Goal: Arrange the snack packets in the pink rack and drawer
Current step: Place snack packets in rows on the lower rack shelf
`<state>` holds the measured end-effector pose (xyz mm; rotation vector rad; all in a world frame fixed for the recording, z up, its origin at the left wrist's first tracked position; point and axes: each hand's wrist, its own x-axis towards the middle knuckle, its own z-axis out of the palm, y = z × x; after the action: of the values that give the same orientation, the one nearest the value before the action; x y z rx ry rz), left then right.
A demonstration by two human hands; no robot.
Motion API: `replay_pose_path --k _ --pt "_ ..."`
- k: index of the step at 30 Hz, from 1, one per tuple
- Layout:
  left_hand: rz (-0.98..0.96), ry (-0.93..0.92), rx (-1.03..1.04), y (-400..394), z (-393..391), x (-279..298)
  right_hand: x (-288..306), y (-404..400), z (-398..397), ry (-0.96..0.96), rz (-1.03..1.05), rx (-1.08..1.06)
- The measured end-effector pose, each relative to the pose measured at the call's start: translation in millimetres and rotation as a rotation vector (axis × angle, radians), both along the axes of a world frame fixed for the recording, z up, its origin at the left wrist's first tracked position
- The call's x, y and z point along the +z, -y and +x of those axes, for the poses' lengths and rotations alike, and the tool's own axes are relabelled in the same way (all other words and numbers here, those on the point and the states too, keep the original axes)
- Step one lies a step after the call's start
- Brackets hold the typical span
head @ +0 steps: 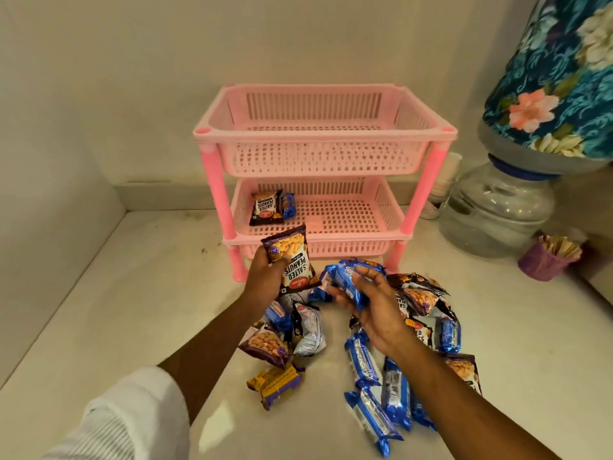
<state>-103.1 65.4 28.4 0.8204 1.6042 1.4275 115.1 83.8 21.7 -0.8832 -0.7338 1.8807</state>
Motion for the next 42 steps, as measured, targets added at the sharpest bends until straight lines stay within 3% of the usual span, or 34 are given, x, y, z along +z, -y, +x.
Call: replay_pose_path --k 7,12,19,27,34,37,39,42 --pt "-0.045 0.303 -0.090 -26 -5 5 9 -9 -23 0.322 0.026 -0.099" --pt "-0.086 0.297 -0.230 -49 3 19 25 -29 -31 0.281 0.112 -0.109" --pt "0.008 -0.018 -0.140 -107 -16 35 43 -91 -45 0.256 0.144 -0.098" --pt "-0.023 -0.329 -0.104 -179 -34 27 40 -196 -83 0.496 0.130 -0.042" --pt "-0.084 -0.782 -0.119 -229 -28 8 3 -258 -93 0.897 0.140 0.028" --pt "-0.102 -0.835 -0.102 -243 -29 1 -12 -273 -88 0.977 0.169 0.098" --pt "-0.218 -0.913 -0.173 -249 -31 -5 -20 -280 -84 1.014 0.182 0.152" --pt "-0.237 -0.981 -0.270 -252 -28 -15 -28 -286 -84 1.002 0.182 0.116"
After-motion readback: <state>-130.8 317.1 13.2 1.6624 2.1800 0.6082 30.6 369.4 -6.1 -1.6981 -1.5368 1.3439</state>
